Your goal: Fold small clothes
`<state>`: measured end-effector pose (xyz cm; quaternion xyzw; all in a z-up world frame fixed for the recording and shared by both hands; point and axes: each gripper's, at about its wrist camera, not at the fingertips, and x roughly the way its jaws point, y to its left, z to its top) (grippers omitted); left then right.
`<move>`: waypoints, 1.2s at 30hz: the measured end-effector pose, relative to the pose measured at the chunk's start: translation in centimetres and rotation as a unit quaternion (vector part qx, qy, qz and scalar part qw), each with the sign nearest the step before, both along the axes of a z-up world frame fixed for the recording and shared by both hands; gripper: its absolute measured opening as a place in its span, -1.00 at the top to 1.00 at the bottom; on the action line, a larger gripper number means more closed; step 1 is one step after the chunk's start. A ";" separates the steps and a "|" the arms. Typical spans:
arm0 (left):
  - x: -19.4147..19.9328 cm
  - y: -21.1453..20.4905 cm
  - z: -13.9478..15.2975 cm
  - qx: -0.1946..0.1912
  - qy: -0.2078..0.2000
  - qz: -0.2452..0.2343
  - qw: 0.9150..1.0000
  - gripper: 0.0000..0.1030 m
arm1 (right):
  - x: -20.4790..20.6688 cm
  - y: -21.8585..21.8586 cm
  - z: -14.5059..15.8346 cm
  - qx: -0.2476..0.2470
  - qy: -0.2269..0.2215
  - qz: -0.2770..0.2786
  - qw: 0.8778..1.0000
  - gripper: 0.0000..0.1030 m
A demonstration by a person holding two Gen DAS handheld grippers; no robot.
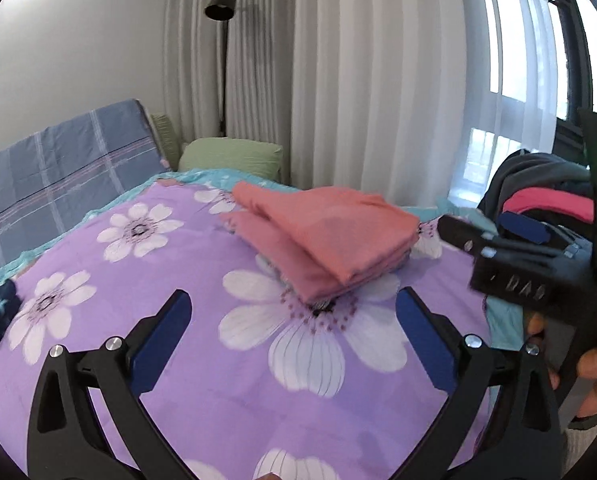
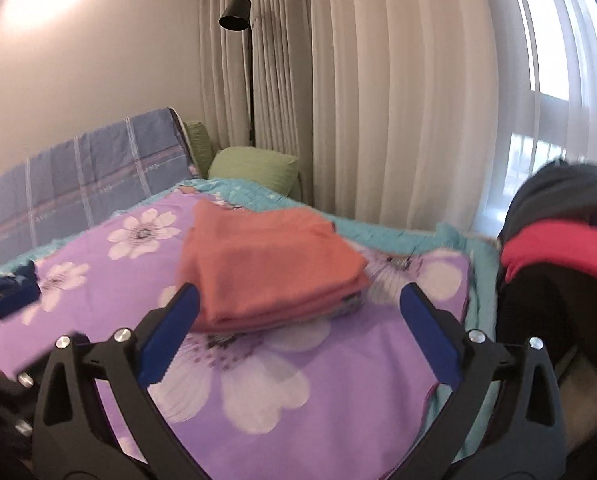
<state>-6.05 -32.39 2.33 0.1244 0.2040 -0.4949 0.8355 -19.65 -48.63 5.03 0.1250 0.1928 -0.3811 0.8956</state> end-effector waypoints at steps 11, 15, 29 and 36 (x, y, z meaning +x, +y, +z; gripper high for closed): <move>-1.6 3.1 1.4 0.000 -0.016 0.022 1.000 -0.97 | -0.7 3.0 0.5 -0.007 0.011 0.021 1.000 -0.96; -1.9 3.1 1.5 -0.002 -0.009 0.018 1.000 -0.97 | -0.8 3.1 0.6 -0.015 0.017 0.021 1.000 -0.96; -2.8 3.2 1.4 0.003 -0.015 0.028 0.999 -0.97 | -1.5 2.7 0.1 -0.008 0.024 0.011 1.000 -0.96; -2.8 3.6 1.6 0.001 -0.016 0.030 0.999 -0.97 | -1.3 2.9 0.2 -0.012 0.026 0.013 1.000 -0.96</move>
